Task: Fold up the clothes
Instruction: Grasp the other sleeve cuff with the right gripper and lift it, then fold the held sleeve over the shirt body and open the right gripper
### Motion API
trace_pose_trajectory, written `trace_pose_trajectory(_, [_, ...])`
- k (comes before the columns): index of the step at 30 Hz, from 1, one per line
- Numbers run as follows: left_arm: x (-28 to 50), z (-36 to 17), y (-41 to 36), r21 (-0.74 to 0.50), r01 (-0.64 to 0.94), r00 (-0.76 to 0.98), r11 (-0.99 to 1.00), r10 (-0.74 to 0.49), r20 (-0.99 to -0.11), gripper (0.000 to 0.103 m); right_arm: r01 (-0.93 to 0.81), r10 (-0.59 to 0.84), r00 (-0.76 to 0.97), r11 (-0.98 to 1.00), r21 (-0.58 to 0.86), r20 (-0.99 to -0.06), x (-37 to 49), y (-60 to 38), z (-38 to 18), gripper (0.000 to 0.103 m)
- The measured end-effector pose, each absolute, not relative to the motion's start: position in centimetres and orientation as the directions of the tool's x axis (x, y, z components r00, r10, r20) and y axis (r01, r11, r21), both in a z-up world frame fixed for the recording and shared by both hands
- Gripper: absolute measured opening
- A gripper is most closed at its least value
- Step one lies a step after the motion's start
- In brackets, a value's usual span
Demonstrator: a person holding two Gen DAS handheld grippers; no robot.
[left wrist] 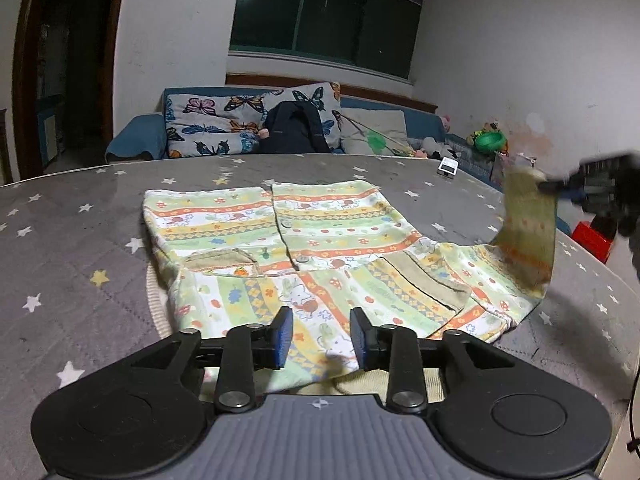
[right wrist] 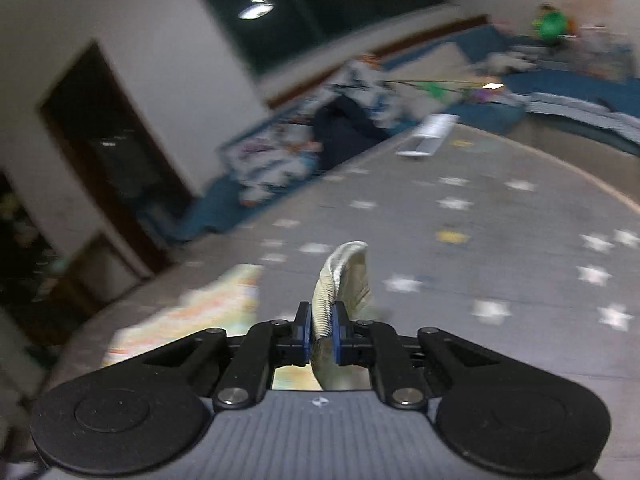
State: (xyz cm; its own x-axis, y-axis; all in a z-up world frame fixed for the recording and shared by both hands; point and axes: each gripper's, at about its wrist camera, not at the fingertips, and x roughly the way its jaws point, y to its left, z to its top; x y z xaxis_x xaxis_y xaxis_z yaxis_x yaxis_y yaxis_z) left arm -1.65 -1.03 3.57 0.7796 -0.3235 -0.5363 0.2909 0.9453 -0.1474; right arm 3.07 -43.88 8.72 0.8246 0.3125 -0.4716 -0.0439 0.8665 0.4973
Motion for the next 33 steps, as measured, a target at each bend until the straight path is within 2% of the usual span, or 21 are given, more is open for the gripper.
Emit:
trace_pose_trajectory(4, [-2.6, 3.7, -0.1, -0.154, 0.264, 0.791, 0.952, -0.305, -0.531, 0.036, -0.21, 0.472, 0.788, 0.81, 0.548, -0.396, 3.6, -39.4, 11.1, 0.009])
trace_pose_trajectory(10, [-4.0, 3.9, 1.4, -0.165, 0.219, 0.807, 0.962, -0.273, -0.523, 0.037, -0.409, 0.652, 0.68, 0.717, 0.565, -0.335, 4.4, -31.2, 12.9, 0.009])
trace_pose_trajectory(16, [-4.8, 4.0, 2.9, -0.172, 0.188, 0.816, 0.967, -0.251, -0.521, 0.039, -0.504, 0.725, 0.575, 0.678, 0.534, -0.379, 4.7, -24.2, 11.4, 0.01])
trace_pose_trajectory(18, [-4.7, 4.2, 3.0, -0.173, 0.188, 0.817, 0.967, -0.252, -0.519, 0.039, -0.521, 0.739, 0.536, 0.669, 0.529, -0.407, 4.7, -22.6, 10.4, 0.014])
trace_pose_trajectory(20, [-4.7, 4.4, 3.1, -0.174, 0.188, 0.819, 0.967, -0.252, -0.516, 0.039, -0.528, 0.746, 0.508, 0.665, 0.528, -0.431, 4.6, -21.5, 9.6, 0.023])
trace_pose_trajectory(26, [-3.3, 4.9, 2.8, -0.181, 0.209, 0.82, 0.961, -0.273, -0.503, 0.04, -0.528, 0.717, 0.519, 0.697, 0.485, -0.466, 3.0, -22.9, 9.2, 0.028])
trace_pose_trajectory(29, [-2.0, 4.9, 2.2, -0.181, 0.216, 0.815, 0.959, -0.28, -0.508, 0.039, -0.518, 0.638, 0.553, 0.767, 0.378, -0.536, 3.7, -24.3, 8.2, 0.033])
trace_pose_trajectory(33, [-0.1, 4.5, 1.0, -0.178, 0.246, 0.794, 0.953, -0.304, -0.526, 0.039, -0.508, 0.491, 0.595, 0.843, 0.175, -0.636, 2.7, -25.3, 6.1, 0.034])
